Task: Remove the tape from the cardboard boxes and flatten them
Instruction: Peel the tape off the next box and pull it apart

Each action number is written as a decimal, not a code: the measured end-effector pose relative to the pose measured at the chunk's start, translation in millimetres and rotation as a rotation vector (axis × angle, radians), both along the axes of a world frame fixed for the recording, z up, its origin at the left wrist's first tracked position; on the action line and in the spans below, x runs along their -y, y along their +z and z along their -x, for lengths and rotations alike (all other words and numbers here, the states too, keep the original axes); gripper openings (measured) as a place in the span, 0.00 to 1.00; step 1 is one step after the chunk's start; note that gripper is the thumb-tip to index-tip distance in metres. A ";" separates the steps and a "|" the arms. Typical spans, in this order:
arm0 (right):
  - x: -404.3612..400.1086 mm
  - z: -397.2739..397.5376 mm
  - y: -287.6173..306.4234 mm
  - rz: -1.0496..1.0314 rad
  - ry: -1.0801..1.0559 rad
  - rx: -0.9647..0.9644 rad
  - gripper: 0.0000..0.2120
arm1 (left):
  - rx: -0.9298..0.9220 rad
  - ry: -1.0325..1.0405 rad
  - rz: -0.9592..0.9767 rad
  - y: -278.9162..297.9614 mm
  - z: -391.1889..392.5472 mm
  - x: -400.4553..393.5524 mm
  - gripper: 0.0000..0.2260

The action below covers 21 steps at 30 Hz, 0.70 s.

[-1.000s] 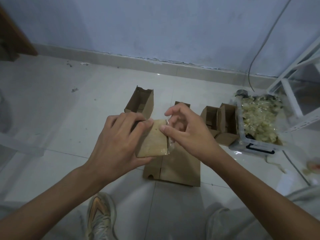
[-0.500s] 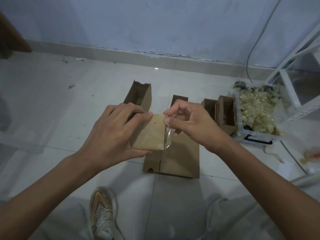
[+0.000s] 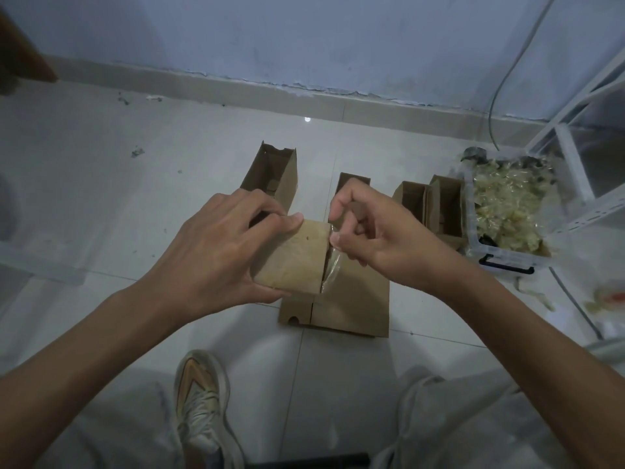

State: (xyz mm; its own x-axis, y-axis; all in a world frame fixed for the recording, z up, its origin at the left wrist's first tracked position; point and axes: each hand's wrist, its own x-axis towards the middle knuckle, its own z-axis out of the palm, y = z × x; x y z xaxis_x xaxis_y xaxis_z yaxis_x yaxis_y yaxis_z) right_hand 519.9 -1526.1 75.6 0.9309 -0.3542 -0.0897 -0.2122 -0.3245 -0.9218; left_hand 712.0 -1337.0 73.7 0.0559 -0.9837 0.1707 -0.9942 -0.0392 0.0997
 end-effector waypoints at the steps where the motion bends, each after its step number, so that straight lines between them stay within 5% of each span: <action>1: -1.2 -0.7 0.0 0.078 -0.003 -0.021 0.09 | 0.004 0.002 -0.009 -0.4 0.5 0.5 0.41; 12: -18.5 -14.2 -22.6 0.542 -0.205 -0.148 0.11 | 0.131 -0.012 -0.027 -5.2 13.0 14.1 0.39; 21: -18.4 -19.3 -29.5 0.811 -0.089 -0.185 0.07 | -0.007 0.035 -0.062 -18.2 17.2 13.8 0.38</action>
